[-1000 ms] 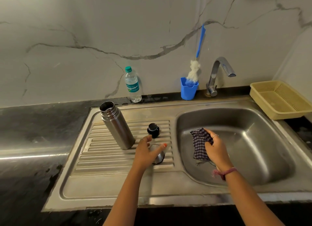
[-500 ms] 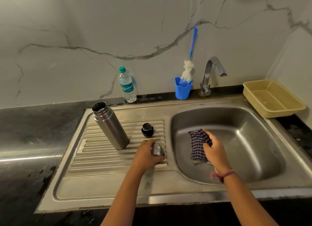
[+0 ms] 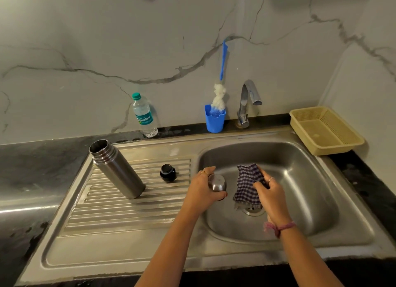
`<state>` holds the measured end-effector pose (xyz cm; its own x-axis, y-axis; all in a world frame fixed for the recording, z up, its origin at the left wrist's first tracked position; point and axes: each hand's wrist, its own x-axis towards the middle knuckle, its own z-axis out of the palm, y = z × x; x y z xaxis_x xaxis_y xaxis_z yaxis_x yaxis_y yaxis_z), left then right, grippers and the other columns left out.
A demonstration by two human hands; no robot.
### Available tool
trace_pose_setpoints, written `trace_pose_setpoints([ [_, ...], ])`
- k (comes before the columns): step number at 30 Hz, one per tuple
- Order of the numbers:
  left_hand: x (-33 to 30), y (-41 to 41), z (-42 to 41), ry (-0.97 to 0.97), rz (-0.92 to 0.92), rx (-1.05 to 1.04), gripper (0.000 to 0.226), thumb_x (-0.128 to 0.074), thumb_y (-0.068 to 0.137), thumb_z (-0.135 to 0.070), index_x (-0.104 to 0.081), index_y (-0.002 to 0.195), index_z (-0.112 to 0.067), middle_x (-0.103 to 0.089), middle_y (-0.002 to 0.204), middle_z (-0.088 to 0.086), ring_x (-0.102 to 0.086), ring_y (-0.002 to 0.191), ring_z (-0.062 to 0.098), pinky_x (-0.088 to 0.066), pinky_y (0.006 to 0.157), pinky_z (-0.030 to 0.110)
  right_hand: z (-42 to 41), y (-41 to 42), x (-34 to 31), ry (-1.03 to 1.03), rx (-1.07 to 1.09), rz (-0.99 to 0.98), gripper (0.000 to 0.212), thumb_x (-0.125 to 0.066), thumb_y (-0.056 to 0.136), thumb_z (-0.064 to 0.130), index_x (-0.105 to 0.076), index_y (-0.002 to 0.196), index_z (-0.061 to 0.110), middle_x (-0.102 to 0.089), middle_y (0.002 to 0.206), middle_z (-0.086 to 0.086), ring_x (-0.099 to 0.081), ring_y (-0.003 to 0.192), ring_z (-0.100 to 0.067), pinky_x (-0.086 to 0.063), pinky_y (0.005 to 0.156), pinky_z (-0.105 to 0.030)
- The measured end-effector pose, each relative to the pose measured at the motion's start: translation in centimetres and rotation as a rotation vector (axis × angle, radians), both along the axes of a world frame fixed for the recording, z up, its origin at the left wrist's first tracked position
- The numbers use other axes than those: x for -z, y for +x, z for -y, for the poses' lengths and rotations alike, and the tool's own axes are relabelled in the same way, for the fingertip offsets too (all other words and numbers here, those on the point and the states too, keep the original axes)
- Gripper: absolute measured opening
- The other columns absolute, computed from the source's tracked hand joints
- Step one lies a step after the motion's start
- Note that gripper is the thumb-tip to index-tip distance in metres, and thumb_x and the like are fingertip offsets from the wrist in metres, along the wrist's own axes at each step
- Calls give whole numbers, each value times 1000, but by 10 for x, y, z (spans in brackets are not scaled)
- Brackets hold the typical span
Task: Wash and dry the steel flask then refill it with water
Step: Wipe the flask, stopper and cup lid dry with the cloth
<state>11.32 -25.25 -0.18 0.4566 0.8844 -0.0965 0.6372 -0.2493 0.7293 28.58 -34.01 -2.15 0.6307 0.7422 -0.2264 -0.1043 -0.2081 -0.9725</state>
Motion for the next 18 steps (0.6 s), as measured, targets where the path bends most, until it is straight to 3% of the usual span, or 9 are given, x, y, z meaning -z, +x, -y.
trace_pose_setpoints([
  [3,-2,20,3,31,0,1,76,-87,71,-28,-52,138,-19,-54,129,-5,-54,116,9,-37,93,12,4,14,-5,15,-5,-30,38,-55,92,7,-55,126,25,-68,101,-3,-68,83,-15,-58,59,-24],
  [5,-3,31,6,28,53,-11,73,-88,70,-27,-56,135,-21,-49,124,-8,-52,112,6,-34,87,3,5,24,-7,7,7,-36,19,-57,92,10,-63,110,13,-71,96,-8,-69,78,-15,-56,54,-22],
  [8,-5,47,12,-104,239,-69,68,-90,69,-27,-59,130,-29,-51,121,-11,-56,107,2,-44,87,6,6,33,-7,40,18,-132,10,-61,91,17,-67,96,11,-73,95,-14,-71,81,-24,-59,64,-35],
  [10,-4,58,18,-288,434,-113,73,-92,66,-27,-56,129,-33,-61,119,-7,-65,106,10,-55,90,23,5,37,-10,96,29,-227,12,-62,91,19,-69,97,11,-73,96,-14,-71,87,-29,-58,77,-44],
  [12,-4,70,23,-401,574,-170,80,-94,62,-25,-53,131,-29,-68,115,1,-69,105,17,-58,91,38,4,36,-20,172,20,-285,14,-59,93,19,-69,101,13,-73,99,-12,-70,92,-28,-56,81,-44],
  [15,-11,82,25,-491,747,-258,82,-94,59,-27,-55,130,-13,-73,111,10,-71,102,21,-58,89,38,4,30,-35,299,-51,-252,21,-52,97,15,-67,110,20,-73,105,-3,-68,99,-20,-55,84,-35],
  [18,-21,93,28,-532,833,-229,55,-86,68,-29,-69,114,-6,-74,101,14,-70,92,21,-56,84,32,8,27,-39,402,-158,-33,31,-47,99,12,-59,123,27,-66,119,7,-58,118,-12,-45,101,-30],
])
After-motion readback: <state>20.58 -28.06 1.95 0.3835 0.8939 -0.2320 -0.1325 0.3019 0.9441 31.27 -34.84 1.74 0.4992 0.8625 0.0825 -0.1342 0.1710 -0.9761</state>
